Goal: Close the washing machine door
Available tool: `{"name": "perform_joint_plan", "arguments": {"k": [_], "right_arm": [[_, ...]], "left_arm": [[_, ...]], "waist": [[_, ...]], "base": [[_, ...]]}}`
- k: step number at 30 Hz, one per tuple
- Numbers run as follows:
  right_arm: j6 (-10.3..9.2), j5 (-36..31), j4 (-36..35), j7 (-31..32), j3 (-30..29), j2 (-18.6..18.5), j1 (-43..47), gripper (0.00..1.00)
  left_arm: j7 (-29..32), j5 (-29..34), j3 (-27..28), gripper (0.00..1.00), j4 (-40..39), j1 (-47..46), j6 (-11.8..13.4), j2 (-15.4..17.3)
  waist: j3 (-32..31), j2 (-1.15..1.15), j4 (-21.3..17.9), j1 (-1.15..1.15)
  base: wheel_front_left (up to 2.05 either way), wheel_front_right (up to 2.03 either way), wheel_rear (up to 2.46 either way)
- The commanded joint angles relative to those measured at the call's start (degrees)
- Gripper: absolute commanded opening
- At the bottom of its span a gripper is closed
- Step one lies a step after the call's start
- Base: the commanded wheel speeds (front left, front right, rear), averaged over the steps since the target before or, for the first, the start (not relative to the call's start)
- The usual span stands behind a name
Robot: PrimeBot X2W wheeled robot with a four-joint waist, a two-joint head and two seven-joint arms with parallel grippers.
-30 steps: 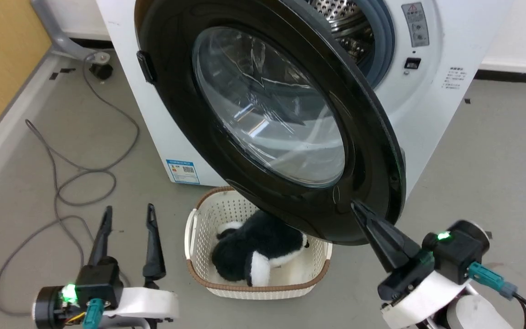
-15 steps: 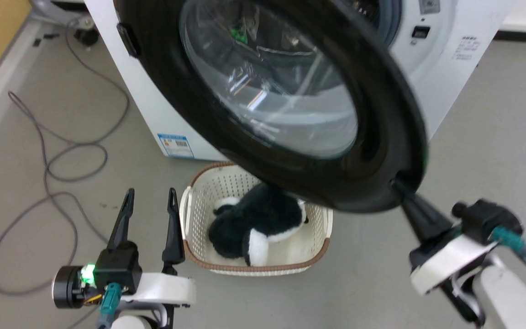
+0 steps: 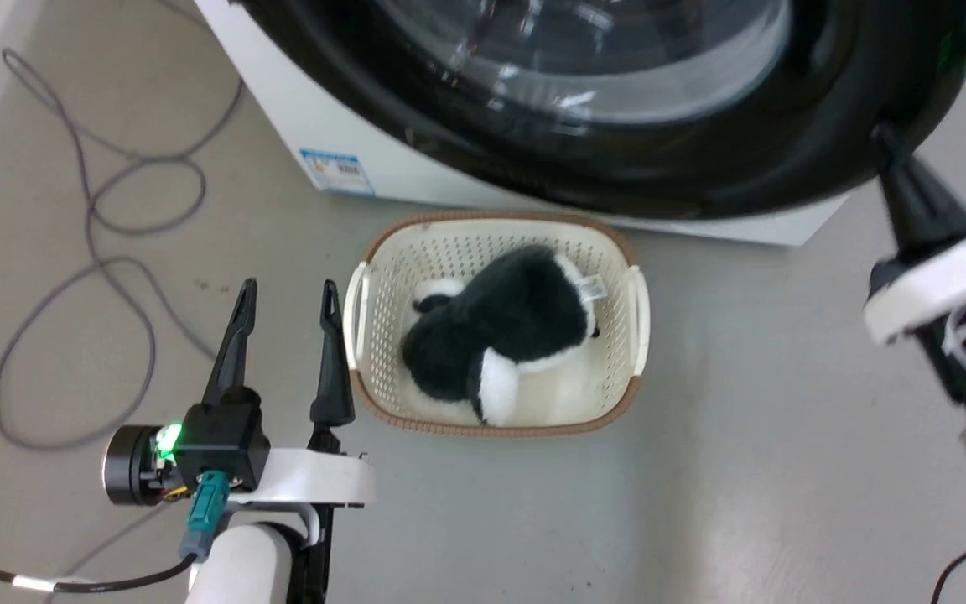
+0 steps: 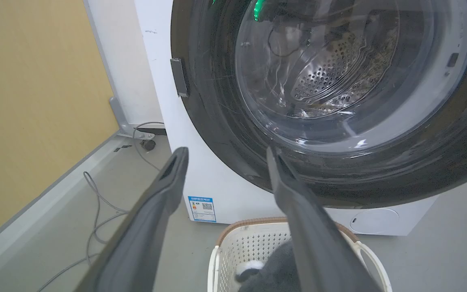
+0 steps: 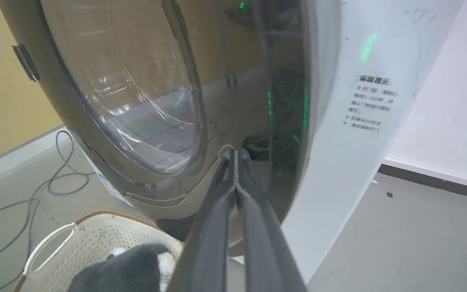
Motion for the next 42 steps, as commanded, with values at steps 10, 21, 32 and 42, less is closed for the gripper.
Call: {"name": "perform_joint_plan", "arguments": {"k": [10,21,32,42], "right_arm": [[-0.09,-1.6,11.4,-0.3,-3.6,-0.7,-12.9,0.0],[-0.09,-5.9,14.2,-0.3,-7.8,1.6,-13.7,0.0],[-0.09,-12.7,-5.3,-0.3,-13.9,7.3,0.7,0.0],[-0.09,-16.5,-20.7,-0.3,-15.9,14.7,16.7,0.0]], "left_arm": [[-0.3,-0.5,-0.7,1.0,0.2,-2.5,0.5,-0.3],[-0.3,-1.0,-0.2,1.0,0.8,-2.0,1.2,-0.4],[-0.3,0.8,3.0,1.0,1.9,1.9,1.0,0.0],[-0.3,1.8,5.0,1.0,2.7,5.4,1.3,0.5]], "waist": [[3.0,0.0,2.3,0.0],[1.1,0.0,1.9,0.0],[-6.9,0.0,-4.5,0.0],[-13.2,0.0,-9.3,0.0]], "base": [[0.0,0.0,0.0],[0.0,0.0,0.0],[0.0,0.0,0.0],[0.0,0.0,0.0]]}}
